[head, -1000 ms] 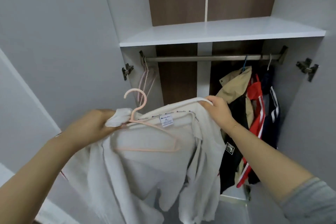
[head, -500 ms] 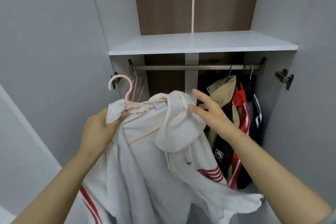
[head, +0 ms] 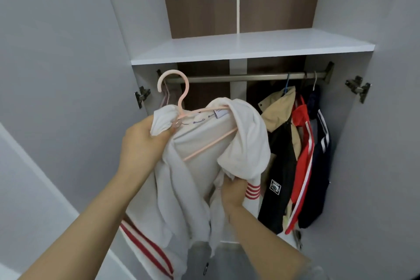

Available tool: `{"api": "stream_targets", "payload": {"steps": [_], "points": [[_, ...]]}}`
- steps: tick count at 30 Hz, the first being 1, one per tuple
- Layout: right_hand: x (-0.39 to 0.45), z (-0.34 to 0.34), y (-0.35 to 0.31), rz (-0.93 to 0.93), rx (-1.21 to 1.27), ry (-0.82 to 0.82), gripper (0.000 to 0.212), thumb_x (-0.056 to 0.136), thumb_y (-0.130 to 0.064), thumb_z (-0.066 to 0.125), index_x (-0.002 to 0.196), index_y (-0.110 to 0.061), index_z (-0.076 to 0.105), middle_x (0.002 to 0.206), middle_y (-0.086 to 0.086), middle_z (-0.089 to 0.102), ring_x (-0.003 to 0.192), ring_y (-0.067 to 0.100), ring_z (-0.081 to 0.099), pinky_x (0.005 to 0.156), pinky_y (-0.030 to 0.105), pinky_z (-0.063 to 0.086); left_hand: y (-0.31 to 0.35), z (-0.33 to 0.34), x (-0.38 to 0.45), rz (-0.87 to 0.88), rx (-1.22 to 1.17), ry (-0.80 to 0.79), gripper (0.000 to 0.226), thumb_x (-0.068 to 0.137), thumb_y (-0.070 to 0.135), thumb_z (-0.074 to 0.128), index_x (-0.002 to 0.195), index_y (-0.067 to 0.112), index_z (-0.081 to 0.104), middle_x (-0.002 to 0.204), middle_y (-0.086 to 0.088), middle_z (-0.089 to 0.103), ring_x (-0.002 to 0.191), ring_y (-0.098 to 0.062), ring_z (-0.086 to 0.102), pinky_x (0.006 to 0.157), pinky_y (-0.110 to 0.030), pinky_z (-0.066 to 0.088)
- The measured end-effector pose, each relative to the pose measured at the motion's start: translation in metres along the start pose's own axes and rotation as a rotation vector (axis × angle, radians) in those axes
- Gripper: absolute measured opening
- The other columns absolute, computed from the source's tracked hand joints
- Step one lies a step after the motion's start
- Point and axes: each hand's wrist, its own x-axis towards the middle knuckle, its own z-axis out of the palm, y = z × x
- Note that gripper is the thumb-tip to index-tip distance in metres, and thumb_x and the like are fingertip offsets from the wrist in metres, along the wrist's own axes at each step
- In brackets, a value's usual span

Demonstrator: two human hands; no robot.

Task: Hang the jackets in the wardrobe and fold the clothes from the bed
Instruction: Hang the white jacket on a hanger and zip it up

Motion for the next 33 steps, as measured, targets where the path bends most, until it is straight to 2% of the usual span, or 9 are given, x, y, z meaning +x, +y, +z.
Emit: {"api": "stream_targets", "payload": {"steps": [7, 10, 13, 16, 21, 24, 30, 32, 33], "points": [[0.026, -0.042, -0.034, 0.001, 0.078, -0.430, 0.024, 0.092, -0.013, 0.065, 0.115, -0.020, 0.066, 0.113, -0.006, 0.069, 0.105, 0.010, 0.062, 0.087, 0.023, 0.047, -0.051, -0.041, 0.020, -0.182, 0.170, -0.122, 0.024, 0.086, 0.044, 0.068, 0.100, 0.025, 0.071, 0.092, 0.005, 0.070, 0.089, -0.014, 0.062, 0.069, -0.029, 0.043], [0.049, -0.066, -0.084, 0.037, 0.196, -0.275, 0.014, 0.091, -0.021, 0.067, 0.099, -0.012, 0.074, 0.099, 0.016, 0.073, 0.091, 0.025, 0.067, 0.081, 0.034, 0.052, -0.076, -0.051, 0.018, -0.276, 0.238, -0.271, 0.013, 0.089, 0.032, 0.070, 0.094, 0.020, 0.070, 0.089, 0.001, 0.069, 0.090, -0.017, 0.062, 0.068, -0.030, 0.040], [0.067, -0.082, -0.126, -0.016, 0.148, -0.143, 0.021, 0.092, -0.034, 0.066, 0.087, -0.015, 0.072, 0.078, 0.002, 0.071, 0.071, 0.015, 0.066, 0.062, 0.022, 0.051, -0.084, -0.057, 0.006, -0.240, 0.121, -0.481, 0.005, 0.087, 0.026, 0.071, 0.082, 0.027, 0.073, 0.079, 0.016, 0.073, 0.080, 0.005, 0.064, 0.068, -0.013, 0.046], [0.072, -0.083, -0.141, -0.051, 0.075, -0.095, 0.027, 0.093, -0.037, 0.065, 0.083, -0.012, 0.069, 0.064, -0.008, 0.062, 0.054, 0.002, 0.058, 0.045, 0.009, 0.043, -0.081, -0.064, -0.004, -0.231, 0.038, -0.696, 0.021, 0.078, 0.041, 0.070, 0.095, 0.032, 0.076, 0.097, 0.014, 0.075, 0.090, 0.004, 0.067, 0.082, -0.019, 0.048], [0.065, -0.066, -0.149, 0.009, -0.046, -0.225, 0.025, 0.092, -0.045, 0.063, 0.086, -0.020, 0.064, 0.078, -0.004, 0.068, 0.072, 0.010, 0.066, 0.055, 0.019, 0.047, -0.075, -0.042, -0.028, -0.228, 0.072, -0.866, 0.018, 0.077, 0.036, 0.074, 0.093, 0.028, 0.076, 0.094, 0.012, 0.076, 0.088, 0.001, 0.068, 0.075, -0.011, 0.048], [0.043, -0.056, -0.156, 0.062, -0.149, -0.381, 0.032, 0.090, -0.049, 0.064, 0.097, -0.018, 0.064, 0.084, 0.000, 0.070, 0.072, 0.010, 0.069, 0.059, 0.018, 0.054, -0.082, -0.012, -0.046, -0.192, 0.237, -0.689, 0.014, 0.086, 0.035, 0.071, 0.099, 0.029, 0.074, 0.094, 0.011, 0.074, 0.092, -0.009, 0.067, 0.073, -0.017, 0.046], [0.011, -0.089, -0.165, 0.172, -0.122, -1.393, 0.043, 0.098, -0.025, 0.056, 0.135, -0.003, 0.052, 0.127, 0.013, 0.061, 0.116, 0.024, 0.060, 0.093, 0.032, 0.054, -0.068, 0.017, -0.049, -0.242, 0.139, -0.197, 0.017, 0.088, 0.039, 0.068, 0.093, 0.023, 0.072, 0.085, 0.001, 0.072, 0.085, -0.021, 0.066, 0.068, -0.031, 0.044], [0.016, -0.098, -0.161, -0.009, -0.203, -1.259, 0.047, 0.095, 0.000, 0.051, 0.141, -0.007, 0.048, 0.136, 0.009, 0.057, 0.127, 0.019, 0.054, 0.106, 0.033, 0.045, -0.059, 0.015, -0.043, -0.213, -0.022, -0.195, 0.012, 0.087, 0.036, 0.069, 0.089, 0.024, 0.072, 0.082, 0.009, 0.073, 0.081, -0.011, 0.067, 0.067, -0.020, 0.047], [0.021, -0.099, -0.158, -0.255, -0.374, -0.998, 0.050, 0.090, 0.007, 0.051, 0.136, -0.010, 0.054, 0.132, 0.006, 0.058, 0.125, 0.014, 0.053, 0.110, 0.030, 0.040, -0.054, 0.014, -0.040, -0.185, -0.085, -0.213, 0.006, 0.087, 0.034, 0.070, 0.087, 0.029, 0.072, 0.081, 0.014, 0.073, 0.077, -0.002, 0.066, 0.064, -0.012, 0.046]]}}
